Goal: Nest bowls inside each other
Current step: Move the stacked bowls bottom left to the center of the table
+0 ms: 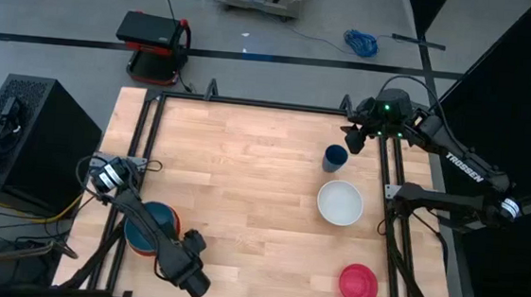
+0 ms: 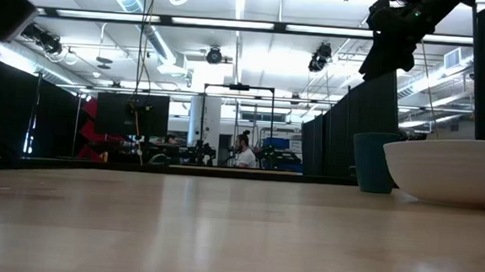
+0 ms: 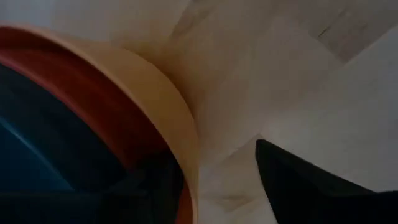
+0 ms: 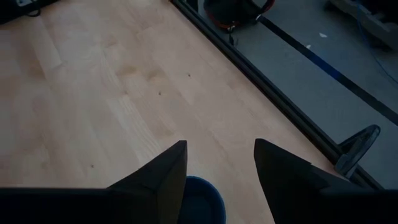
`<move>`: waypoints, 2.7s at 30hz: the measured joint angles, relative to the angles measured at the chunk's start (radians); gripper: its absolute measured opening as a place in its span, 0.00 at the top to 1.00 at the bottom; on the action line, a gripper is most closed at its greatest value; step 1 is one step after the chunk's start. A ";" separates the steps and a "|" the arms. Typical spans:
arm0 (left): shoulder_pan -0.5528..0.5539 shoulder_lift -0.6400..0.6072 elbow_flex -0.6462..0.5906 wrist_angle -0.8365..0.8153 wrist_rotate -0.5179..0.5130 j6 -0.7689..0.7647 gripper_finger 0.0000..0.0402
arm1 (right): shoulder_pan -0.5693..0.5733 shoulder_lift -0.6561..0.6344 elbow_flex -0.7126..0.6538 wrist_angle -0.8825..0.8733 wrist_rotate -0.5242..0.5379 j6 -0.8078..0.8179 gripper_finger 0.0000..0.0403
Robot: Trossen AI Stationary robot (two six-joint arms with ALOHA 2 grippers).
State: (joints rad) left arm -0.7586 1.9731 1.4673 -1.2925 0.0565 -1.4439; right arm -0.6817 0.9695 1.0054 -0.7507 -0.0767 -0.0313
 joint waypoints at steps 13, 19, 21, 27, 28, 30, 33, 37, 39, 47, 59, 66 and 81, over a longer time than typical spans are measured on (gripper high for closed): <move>0.026 0.029 0.005 0.013 0.021 0.090 1.00 | 0.000 0.000 0.000 0.000 -0.033 0.000 0.65; 0.066 0.030 0.118 -0.191 -0.093 0.164 1.00 | 0.000 0.000 0.000 0.000 -0.034 0.000 0.65; 0.085 0.030 0.178 -0.279 -0.155 0.192 1.00 | 0.000 0.000 0.000 0.000 -0.034 -0.002 0.64; 0.199 0.021 0.217 -0.265 -0.265 0.415 1.00 | 0.000 0.000 0.000 -0.004 -0.034 -0.012 0.65; 0.218 0.020 0.223 -0.262 -0.282 0.453 1.00 | 0.000 0.000 0.000 -0.004 -0.034 -0.013 0.65; 0.257 0.017 0.236 -0.257 -0.318 0.529 1.00 | 0.000 0.000 0.000 -0.005 -0.034 -0.016 0.65; 0.314 0.013 0.254 -0.248 -0.372 0.642 1.00 | 0.000 0.000 0.000 -0.007 -0.034 -0.021 0.66; 0.391 0.008 0.275 -0.229 -0.438 0.794 1.00 | 0.000 0.000 0.000 -0.009 -0.034 -0.027 0.66; 0.428 0.008 0.275 -0.182 -0.446 0.877 1.00 | 0.000 0.000 0.000 -0.009 -0.034 -0.030 0.67; 0.517 0.008 0.275 0.046 -0.436 1.166 1.00 | 0.000 0.000 0.000 -0.009 -0.034 -0.031 0.64; 0.530 0.069 0.274 0.140 -0.378 1.405 1.00 | 0.000 0.000 0.000 -0.011 -0.034 -0.031 0.64; 0.530 0.118 0.274 0.168 -0.358 1.513 1.00 | 0.000 0.000 0.000 -0.014 -0.033 -0.031 0.66; 0.530 0.132 0.274 0.187 -0.324 1.539 1.00 | 0.000 0.000 0.000 -0.015 -0.032 -0.026 0.66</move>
State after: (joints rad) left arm -0.2287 2.1048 1.7412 -1.1056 -0.2679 0.0949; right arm -0.6815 0.9695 1.0050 -0.7658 -0.1089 -0.0574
